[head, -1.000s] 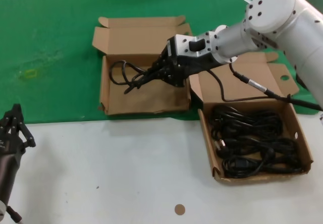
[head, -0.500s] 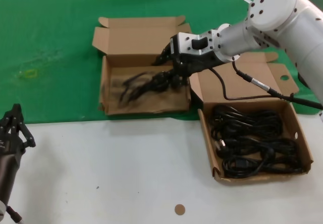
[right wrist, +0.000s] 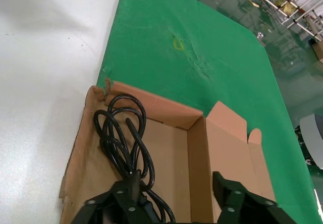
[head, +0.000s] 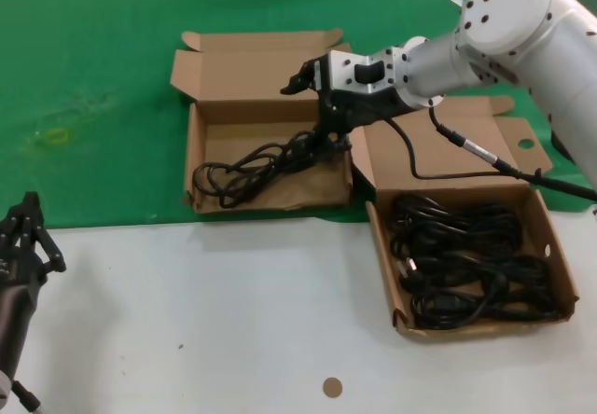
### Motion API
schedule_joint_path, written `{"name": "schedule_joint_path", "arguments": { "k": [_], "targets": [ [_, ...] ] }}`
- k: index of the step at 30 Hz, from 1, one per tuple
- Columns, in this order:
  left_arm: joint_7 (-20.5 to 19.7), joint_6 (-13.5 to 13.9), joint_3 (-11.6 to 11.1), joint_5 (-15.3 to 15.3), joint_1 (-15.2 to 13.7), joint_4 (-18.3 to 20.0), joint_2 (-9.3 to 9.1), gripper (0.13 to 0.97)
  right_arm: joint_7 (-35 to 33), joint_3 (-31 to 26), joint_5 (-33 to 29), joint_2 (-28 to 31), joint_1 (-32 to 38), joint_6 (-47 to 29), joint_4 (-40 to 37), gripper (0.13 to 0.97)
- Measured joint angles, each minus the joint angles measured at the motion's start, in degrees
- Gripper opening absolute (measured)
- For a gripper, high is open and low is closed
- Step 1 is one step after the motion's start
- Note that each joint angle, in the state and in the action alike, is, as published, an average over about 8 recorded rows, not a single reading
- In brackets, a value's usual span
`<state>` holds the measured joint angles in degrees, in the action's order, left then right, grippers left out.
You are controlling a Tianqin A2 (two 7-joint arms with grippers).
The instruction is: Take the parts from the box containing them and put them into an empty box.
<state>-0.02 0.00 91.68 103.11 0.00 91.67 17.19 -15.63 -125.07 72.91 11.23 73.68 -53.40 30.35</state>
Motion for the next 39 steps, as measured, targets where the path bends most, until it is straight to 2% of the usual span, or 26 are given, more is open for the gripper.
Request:
{"name": "schedule_joint_path", "arguments": {
  "k": [1, 9, 10, 13, 18, 21, 25, 30, 33, 34, 39],
  "targets": [
    [0.0, 0.0, 0.0, 0.0, 0.0, 0.0, 0.0, 0.144, 0.06, 0.09, 0.08, 0.02, -0.2, 0.14, 0.18, 0.418],
    [0.0, 0.0, 0.0, 0.0, 0.0, 0.0, 0.0, 0.177, 1.03, 2.13, 1.93, 0.39, -4.71, 3.41, 3.95, 0.633],
    [0.0, 0.0, 0.0, 0.0, 0.0, 0.0, 0.0, 0.184, 1.2, 2.52, 2.27, 0.46, -5.55, 4.02, 4.65, 0.633],
    [0.0, 0.0, 0.0, 0.0, 0.0, 0.0, 0.0, 0.197, 1.77, 3.75, 3.38, 0.68, -8.26, 5.98, 6.91, 0.702],
    [0.0, 0.0, 0.0, 0.0, 0.0, 0.0, 0.0, 0.274, 2.8, 5.95, 5.37, 1.07, -13.11, 9.5, 10.94, 0.816],
    [0.0, 0.0, 0.0, 0.0, 0.0, 0.0, 0.0, 0.32, 3.42, 7.28, 6.57, 1.31, -16.06, 11.61, 13.39, 0.816],
    [0.01, 0.0, 0.0, 0.01, 0.0, 0.0, 0.0, 0.32, 4.26, 9.07, 8.18, 1.63, -20.01, 14.47, 16.67, 0.858],
    [0.03, 0.0, 0.0, 0.01, 0.0, 0.0, 0.0, 0.442, 5.31, 11.31, 10.23, 2.03, -24.99, 18.09, 20.79, 0.927],
    [0.03, 0.0, 0.0, 0.01, 0.0, 0.0, 0.0, 0.516, 5.93, 12.65, 11.43, 2.26, -27.94, 20.2, 23.21, 0.936],
    [0.03, 0.0, 0.0, 0.01, 0.0, 0.0, 0.0, 0.516, 6.13, 13.09, 11.82, 2.34, -28.89, 20.89, 24.01, 0.941],
    [0.02, 0.0, 0.0, 0.01, 0.0, 0.0, 0.0, 0.652, 7.19, 15.34, 13.86, 2.74, -33.84, 24.5, 28.15, 0.966]
  ]
}}
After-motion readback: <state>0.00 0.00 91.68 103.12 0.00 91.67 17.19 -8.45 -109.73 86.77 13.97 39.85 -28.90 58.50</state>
